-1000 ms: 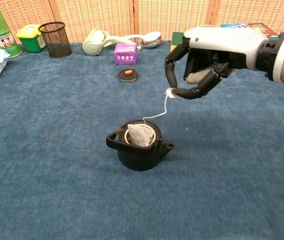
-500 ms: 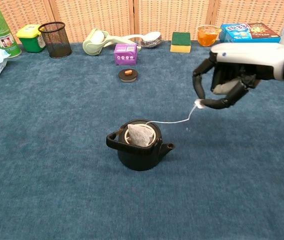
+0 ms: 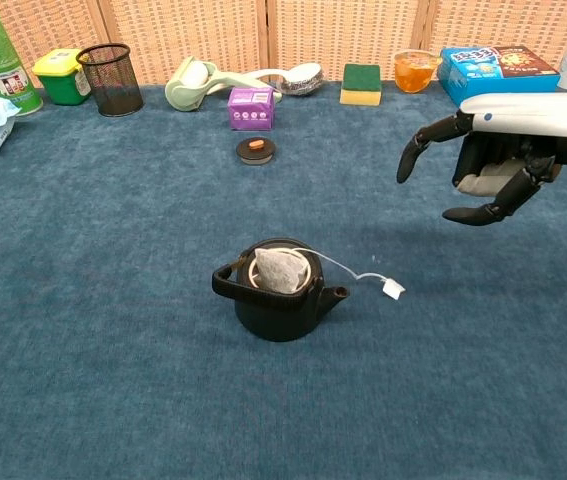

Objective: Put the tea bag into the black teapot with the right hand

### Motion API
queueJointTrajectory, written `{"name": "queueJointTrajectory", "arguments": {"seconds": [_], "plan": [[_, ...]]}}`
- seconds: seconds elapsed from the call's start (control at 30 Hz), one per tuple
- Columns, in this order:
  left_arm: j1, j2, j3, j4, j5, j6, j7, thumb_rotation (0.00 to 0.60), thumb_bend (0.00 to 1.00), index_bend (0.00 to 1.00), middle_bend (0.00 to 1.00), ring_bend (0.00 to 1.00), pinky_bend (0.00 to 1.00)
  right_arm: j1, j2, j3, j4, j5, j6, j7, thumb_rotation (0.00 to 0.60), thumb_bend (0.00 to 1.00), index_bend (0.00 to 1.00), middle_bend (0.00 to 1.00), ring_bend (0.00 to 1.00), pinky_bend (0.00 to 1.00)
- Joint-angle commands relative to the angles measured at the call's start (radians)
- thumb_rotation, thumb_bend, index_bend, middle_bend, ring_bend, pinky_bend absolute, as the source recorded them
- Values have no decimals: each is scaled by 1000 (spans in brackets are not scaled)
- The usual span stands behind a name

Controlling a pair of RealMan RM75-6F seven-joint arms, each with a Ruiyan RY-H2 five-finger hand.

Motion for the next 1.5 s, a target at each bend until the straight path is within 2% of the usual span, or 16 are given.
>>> {"name": "queueJointTrajectory", "arguments": {"seconds": [0.03,0.17,0.23,0.3,0.37,0.5,0.6,1.0,1.5], "plan": [[1,2,1,-5,1,2,4,600,450,157,193,84,144,-1,8,-4,0,-9,-4,9,600,416,200,868,1000,1000],[2,6,0,-10,0,7,9,600,450,157,193,85,144,1,19,-4,-8,-22,-9,32,600,405,174,872,1000,1000],[3,8,-1,-12,-1,10,11,600,451,157,193,84,144,8,36,-5,-24,-35,-24,61,600,432,174,899,1000,1000],[3,11,-2,-16,-3,11,13,600,450,157,192,84,144,23,54,-7,-38,-51,-53,100,600,514,179,942,1000,1000],[1,16,-4,-22,-1,11,18,600,450,157,193,84,144,52,78,-16,-51,-69,-113,152,600,643,187,990,1000,1000],[-6,34,-3,-44,17,11,34,600,450,158,193,85,144,115,109,-30,-65,-100,-232,250,600,887,188,1000,1000,1000],[-12,46,-6,-60,19,6,32,600,450,158,193,84,144,147,119,-34,-75,-122,-277,298,600,954,188,1000,1000,1000],[-24,59,-8,-92,19,-5,58,600,450,157,193,85,144,208,119,-31,-117,-156,-309,331,600,988,162,1000,1000,1000],[-27,55,-10,-97,1,-9,67,600,450,158,193,84,144,269,60,-11,-117,-35,-389,169,600,1000,58,1000,1000,1000]]}}
